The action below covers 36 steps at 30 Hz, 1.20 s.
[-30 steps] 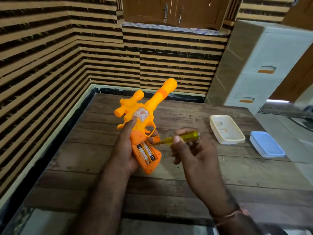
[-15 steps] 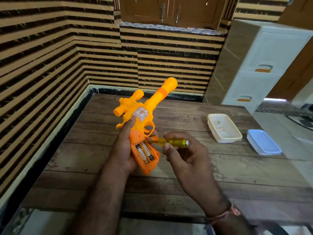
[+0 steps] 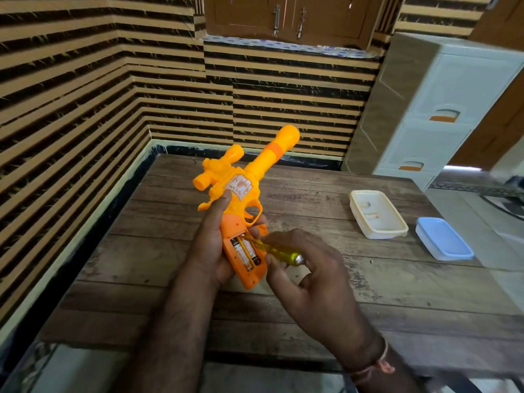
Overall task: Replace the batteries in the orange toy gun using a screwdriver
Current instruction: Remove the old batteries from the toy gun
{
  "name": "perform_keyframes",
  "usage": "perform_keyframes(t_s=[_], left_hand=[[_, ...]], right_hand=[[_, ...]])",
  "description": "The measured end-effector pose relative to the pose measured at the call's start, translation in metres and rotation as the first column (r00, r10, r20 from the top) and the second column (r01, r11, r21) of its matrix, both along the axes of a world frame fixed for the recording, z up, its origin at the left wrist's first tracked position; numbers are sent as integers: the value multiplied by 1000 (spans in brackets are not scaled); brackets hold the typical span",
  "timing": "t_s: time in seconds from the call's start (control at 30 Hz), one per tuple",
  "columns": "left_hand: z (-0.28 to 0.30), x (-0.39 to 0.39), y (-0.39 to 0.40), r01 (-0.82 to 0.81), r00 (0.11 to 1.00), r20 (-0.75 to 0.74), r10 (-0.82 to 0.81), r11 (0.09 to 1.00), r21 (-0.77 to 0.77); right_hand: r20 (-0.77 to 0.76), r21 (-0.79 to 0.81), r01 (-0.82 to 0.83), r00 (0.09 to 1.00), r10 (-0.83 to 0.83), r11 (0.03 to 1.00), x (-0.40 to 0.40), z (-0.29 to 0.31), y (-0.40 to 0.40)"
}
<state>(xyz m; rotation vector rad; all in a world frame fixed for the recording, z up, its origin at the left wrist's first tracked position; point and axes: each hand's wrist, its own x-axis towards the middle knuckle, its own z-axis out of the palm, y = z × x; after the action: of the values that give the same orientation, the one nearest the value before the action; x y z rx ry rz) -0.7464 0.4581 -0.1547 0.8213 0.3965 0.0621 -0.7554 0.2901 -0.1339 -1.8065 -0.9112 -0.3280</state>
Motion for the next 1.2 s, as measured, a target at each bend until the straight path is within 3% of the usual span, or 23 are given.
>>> perform_keyframes(t_s=[0.27,0.67,0.9,1.03,1.2], left_hand=[[2,0,2,4,1000,25,-4,1000,3],[1,1,-3,14,997,70,-19,997,69],[-3,2,-20,123,992,-11,-123,976,182],[-4,0,-24,249,969,-58,-242,949,192],[-5,-3,-32,385,923,-120,-367,900,203]], right_hand=[[229,-224,-29,970,82,974,-3,-2,0],[145,-306,22,989,24,952,6,8,-5],[-134,-357,-18,990,-33,934,19,26,-9],[-334,-308,-93,942,-16,947,25,38,-16],[-474,-294,-109,879,-45,950,31,45,-26]])
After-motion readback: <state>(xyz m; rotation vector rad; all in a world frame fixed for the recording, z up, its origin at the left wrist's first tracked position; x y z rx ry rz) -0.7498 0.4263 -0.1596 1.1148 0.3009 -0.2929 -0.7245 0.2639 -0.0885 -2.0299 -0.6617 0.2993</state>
